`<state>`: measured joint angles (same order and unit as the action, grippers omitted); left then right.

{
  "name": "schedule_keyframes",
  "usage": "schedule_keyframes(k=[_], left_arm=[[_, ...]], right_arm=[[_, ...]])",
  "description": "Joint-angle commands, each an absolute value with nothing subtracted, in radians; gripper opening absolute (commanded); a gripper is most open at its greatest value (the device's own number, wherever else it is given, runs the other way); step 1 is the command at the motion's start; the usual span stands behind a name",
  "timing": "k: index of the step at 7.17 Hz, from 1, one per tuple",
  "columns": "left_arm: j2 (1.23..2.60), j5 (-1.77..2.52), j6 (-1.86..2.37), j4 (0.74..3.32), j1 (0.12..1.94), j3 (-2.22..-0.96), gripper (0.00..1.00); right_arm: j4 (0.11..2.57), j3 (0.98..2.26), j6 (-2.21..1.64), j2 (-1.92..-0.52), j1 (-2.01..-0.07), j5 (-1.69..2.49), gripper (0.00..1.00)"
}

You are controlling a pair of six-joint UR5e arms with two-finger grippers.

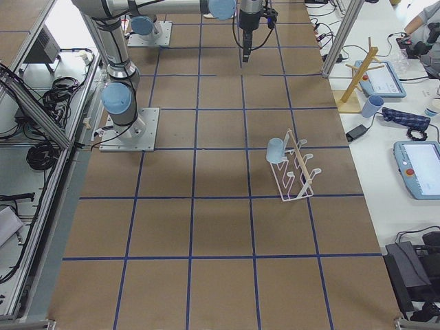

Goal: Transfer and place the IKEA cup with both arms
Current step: 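Lower the right gripper onto the light blue cup in the wire rack and grasp it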

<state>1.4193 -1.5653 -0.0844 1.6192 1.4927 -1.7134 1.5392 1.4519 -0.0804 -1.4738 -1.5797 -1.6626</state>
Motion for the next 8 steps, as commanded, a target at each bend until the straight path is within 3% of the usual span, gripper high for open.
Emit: schedule_keyframes(k=[1, 4, 8], left_arm=[[1.417, -1.565, -0.084, 1.62, 1.491, -1.712, 1.0], [1.411, -1.571, -0.083, 1.628, 1.49, -1.713, 1.0], [1.41, -1.566, -0.083, 1.629, 1.5, -1.713, 1.0]], right_arm=[[1.542, 1.445, -0.069, -1.474, -1.577, -1.61, 1.0], [1.637, 1.447, 0.05, -1.439, -1.47, -1.632, 1.0], [1.825, 1.468, 0.32, -1.266, -1.274, -1.847, 1.0]])
